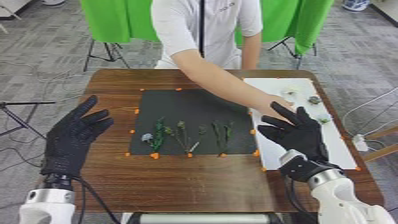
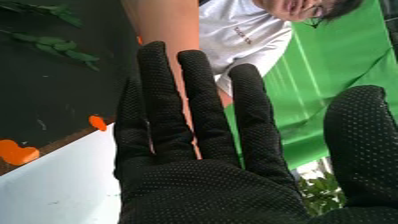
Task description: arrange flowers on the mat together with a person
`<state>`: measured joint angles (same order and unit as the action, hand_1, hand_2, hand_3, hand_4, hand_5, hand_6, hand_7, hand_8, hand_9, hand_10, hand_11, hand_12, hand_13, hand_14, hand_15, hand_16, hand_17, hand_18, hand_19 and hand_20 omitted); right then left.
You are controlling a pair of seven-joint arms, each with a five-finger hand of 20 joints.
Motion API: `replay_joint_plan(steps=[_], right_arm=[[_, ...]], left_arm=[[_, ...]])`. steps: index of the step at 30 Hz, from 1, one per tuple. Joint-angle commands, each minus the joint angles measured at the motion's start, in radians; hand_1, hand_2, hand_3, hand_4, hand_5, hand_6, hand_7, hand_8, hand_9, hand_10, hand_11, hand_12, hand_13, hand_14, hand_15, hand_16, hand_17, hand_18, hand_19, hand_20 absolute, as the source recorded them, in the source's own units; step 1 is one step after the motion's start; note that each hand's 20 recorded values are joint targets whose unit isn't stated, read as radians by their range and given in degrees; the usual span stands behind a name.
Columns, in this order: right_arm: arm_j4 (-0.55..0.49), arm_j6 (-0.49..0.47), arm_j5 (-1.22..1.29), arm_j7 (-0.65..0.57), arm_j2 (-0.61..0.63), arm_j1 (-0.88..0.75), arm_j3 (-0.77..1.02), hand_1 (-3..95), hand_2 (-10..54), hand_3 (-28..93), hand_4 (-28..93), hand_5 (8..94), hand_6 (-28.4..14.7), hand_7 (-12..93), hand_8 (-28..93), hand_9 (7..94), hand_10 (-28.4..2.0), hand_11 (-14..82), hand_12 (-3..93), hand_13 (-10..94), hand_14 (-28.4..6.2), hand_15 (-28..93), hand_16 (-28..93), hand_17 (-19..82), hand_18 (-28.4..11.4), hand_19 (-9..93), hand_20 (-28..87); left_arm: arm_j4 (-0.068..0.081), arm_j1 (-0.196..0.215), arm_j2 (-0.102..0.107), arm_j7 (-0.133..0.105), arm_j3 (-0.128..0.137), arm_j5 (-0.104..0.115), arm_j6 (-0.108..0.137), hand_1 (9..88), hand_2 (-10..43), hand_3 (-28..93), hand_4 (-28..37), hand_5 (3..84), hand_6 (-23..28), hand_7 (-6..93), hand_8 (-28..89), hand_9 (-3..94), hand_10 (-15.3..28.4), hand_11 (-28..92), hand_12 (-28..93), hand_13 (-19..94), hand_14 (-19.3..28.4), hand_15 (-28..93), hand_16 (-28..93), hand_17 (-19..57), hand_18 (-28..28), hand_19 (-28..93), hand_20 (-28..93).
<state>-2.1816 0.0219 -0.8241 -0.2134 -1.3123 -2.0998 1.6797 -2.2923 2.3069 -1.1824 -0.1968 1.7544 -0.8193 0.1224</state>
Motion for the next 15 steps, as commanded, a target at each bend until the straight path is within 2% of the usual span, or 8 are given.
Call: replay_joint_plan(steps=[1,3,15], right_arm=[[-0.002,-0.011,0.002,-0.014,-0.011,-0.007,0.001,17.2,11.1,71,-27,45.4,0.5,13,-13,52.5,-16.3,16.8,13.6,42,-18.3,39,12,6,-19.9,46,21],[-0.003,-0.011,0.001,-0.015,-0.012,-0.010,0.003,17.3,11.1,71,-27,45.5,0.4,13,-13,52.5,-16.3,16.9,13.7,42,-18.2,39,12,6,-19.8,46,21],[0.007,-0.018,0.004,-0.004,-0.010,0.008,-0.002,17.3,11.1,71,-27,45.5,0.5,13,-13,52.6,-16.4,16.9,13.7,42,-18.2,39,12,6,-19.9,46,21]], left_arm=[[0.000,0.010,-0.008,0.018,-0.002,0.003,0.003,23.6,7.5,75,-22.5,40.9,9.1,5.5,-6,41.6,21.1,24,13,32,28.2,53,-6,-3.1,28.0,62,11],[0.001,0.004,-0.009,0.027,-0.001,0.001,0.000,23.7,7.5,74,-22.4,40.8,9.2,5.5,-6,41.5,21.1,24,13,32,28.2,53,-6,-3.1,28.0,62,11],[0.003,0.003,0.006,0.001,-0.010,0.007,0.013,23.7,7.6,74,-22.3,40.8,9.2,5.6,-6,41.6,21.1,24,13,32,28.1,54,-6,-3.1,28.0,62,11]])
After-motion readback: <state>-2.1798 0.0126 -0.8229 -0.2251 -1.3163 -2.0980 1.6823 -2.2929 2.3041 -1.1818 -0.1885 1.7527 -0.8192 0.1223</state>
